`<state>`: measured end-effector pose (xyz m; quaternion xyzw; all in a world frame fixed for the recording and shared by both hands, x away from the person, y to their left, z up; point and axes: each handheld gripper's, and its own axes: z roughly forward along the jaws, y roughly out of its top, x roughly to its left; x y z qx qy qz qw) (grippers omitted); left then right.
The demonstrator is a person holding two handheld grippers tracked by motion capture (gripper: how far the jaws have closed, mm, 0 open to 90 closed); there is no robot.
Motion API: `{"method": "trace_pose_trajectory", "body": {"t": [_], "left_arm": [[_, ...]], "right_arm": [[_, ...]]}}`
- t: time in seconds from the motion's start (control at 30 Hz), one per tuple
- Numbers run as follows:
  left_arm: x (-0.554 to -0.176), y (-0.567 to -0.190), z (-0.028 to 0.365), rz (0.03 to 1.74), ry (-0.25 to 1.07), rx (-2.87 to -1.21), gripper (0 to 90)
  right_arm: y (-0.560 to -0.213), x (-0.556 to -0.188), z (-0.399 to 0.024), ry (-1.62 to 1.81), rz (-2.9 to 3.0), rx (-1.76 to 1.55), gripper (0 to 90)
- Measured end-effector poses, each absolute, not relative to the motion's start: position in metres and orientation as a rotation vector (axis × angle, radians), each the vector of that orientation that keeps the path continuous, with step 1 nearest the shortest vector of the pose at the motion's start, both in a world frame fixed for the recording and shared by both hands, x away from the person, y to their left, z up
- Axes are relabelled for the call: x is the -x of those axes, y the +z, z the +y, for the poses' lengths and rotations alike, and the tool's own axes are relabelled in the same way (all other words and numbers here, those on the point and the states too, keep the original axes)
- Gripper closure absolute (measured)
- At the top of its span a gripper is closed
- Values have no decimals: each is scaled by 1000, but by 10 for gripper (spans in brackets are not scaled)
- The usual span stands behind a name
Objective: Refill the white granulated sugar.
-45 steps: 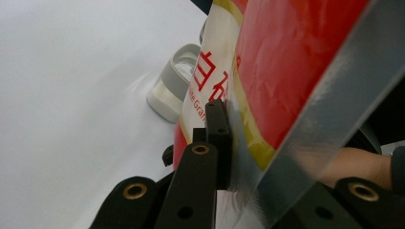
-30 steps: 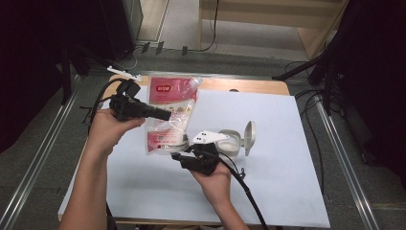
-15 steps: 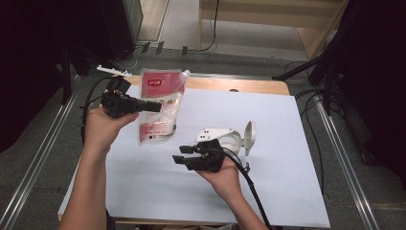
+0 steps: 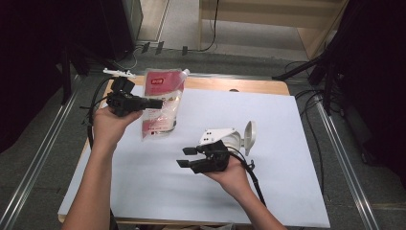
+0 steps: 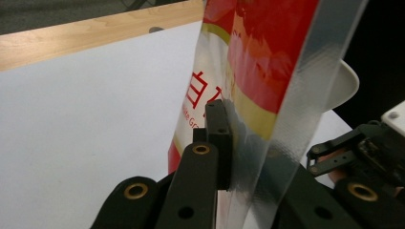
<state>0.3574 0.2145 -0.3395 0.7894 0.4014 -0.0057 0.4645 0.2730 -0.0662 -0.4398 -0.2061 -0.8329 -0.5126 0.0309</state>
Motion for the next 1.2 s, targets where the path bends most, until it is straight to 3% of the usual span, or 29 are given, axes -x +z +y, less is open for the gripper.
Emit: {"method": "trace_pose_trajectory", "body": {"t": [0.67,1.2], "left_arm": [[-385,-380,187,994,23,-1966,900],[-398,-411,191,1024,15,-1985,900]], "right_arm": [[-444,-258,-118,-1508,-2600,619,502],[-451,-251,-153,-1516,-2638,708,506]]}}
